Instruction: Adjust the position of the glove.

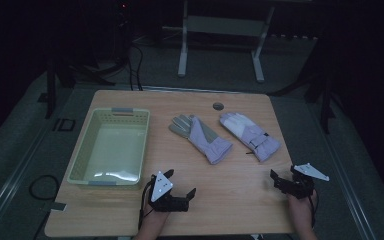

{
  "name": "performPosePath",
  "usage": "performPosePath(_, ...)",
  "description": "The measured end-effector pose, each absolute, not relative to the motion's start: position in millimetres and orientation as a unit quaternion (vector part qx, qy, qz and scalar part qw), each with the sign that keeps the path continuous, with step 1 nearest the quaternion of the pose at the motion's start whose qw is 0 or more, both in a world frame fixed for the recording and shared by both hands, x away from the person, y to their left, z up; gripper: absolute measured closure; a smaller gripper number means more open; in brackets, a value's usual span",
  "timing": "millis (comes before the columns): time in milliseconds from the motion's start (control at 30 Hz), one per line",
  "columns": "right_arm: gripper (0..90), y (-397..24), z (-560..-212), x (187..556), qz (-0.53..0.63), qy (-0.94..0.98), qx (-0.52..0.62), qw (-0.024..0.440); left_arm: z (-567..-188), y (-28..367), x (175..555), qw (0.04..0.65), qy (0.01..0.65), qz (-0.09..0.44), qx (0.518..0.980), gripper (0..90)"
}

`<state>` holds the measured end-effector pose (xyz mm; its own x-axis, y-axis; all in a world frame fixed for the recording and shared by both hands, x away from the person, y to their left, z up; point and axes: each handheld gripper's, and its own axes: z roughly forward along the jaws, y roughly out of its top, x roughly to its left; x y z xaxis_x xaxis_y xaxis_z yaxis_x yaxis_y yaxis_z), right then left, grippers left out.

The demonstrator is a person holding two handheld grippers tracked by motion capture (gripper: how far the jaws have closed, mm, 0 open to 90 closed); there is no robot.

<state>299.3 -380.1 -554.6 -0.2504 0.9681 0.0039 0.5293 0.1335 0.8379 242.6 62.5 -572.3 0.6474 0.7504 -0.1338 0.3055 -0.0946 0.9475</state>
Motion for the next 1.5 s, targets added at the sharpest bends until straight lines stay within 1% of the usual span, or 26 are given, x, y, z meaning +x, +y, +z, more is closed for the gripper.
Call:
performPosePath(300, 13.6, -382, -554, 299, 0.382, 0.691, 0.544, 0.285, -572, 62, 242, 0.559, 0.371, 0.203, 0.713, 0.7)
performPosePath(433, 13.6, -383, -549, 299, 0.393, 0.688, 0.544, 0.278, -572, 62, 242, 0.559, 0.371, 0.203, 0.713, 0.7)
performPosePath(600, 13.6, -382, -533, 303, 0.397, 0.687, 0.541, 0.280, -572, 62, 242, 0.560, 0.371, 0.202, 0.713, 0.7)
performPosePath(767, 13.6, -376, -516, 308, 0.391, 0.704, 0.526, 0.274, -572, 62, 242, 0.560, 0.370, 0.203, 0.712, 0.7)
performPosePath(800, 13.5, -374, -509, 310, 0.394, 0.708, 0.523, 0.266, -572, 62, 242, 0.560, 0.370, 0.203, 0.713, 0.7)
performPosePath(1067, 12.9, -365, -487, 319, 0.402, 0.722, 0.503, 0.254, -572, 63, 242, 0.562, 0.371, 0.199, 0.712, 0.7)
performPosePath(1133, 12.0, -360, -480, 325, 0.404, 0.734, 0.493, 0.235, -572, 62, 242, 0.561, 0.370, 0.199, 0.713, 0.7)
performPosePath(1167, 12.0, -360, -480, 325, 0.404, 0.734, 0.493, 0.235, -572, 62, 242, 0.561, 0.370, 0.200, 0.713, 0.7)
performPosePath(1267, 11.5, -354, -474, 335, 0.389, 0.761, 0.475, 0.210, -572, 62, 242, 0.561, 0.369, 0.200, 0.714, 0.7)
performPosePath(1400, 11.5, -342, -466, 342, 0.380, 0.771, 0.463, 0.214, -572, 62, 242, 0.562, 0.369, 0.199, 0.713, 0.7)
performPosePath(1500, 11.6, -335, -458, 347, 0.397, 0.767, 0.454, 0.219, -572, 62, 242, 0.562, 0.369, 0.200, 0.713, 0.7)
